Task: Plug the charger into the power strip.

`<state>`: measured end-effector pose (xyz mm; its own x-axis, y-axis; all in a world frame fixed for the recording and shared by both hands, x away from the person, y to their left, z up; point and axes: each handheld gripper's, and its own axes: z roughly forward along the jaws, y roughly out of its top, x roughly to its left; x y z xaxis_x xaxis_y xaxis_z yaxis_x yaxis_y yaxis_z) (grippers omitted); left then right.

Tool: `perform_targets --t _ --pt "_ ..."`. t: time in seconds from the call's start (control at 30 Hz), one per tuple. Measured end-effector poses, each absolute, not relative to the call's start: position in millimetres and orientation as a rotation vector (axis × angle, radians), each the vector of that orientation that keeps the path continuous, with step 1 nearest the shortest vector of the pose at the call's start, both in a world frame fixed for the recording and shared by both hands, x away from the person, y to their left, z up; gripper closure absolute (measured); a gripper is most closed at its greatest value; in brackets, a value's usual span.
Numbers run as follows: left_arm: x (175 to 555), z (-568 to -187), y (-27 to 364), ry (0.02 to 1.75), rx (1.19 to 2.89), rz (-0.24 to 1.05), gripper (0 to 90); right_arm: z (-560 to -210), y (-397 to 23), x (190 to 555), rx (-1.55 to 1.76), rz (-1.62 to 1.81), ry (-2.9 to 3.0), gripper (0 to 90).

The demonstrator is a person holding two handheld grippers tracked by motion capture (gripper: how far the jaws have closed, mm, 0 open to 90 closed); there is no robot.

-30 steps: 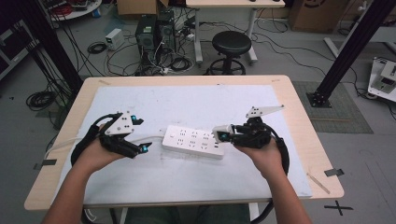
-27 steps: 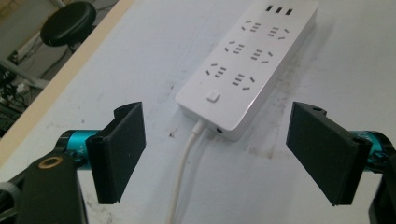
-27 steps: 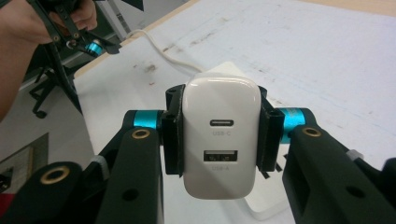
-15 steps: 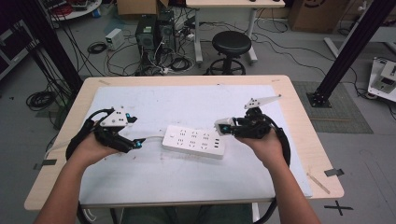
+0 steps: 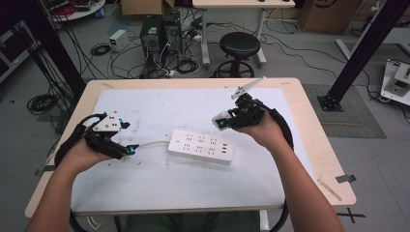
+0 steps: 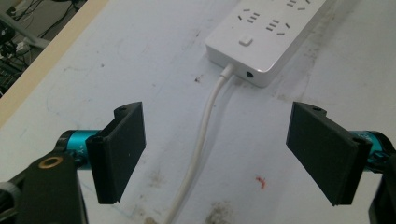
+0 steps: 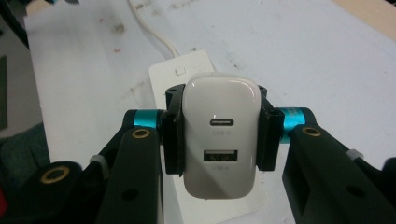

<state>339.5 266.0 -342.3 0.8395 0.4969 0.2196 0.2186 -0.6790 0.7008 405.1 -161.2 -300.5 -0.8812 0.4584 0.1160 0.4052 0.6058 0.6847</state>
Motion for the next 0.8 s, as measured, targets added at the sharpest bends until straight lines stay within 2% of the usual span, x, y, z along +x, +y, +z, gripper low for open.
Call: perform_targets --t 0.8 --pt "347.2 -344.1 274.2 0.541 2.368 0.517 19.8 -333.4 -103.7 443.0 0.479 0.525 3.078 63.4"
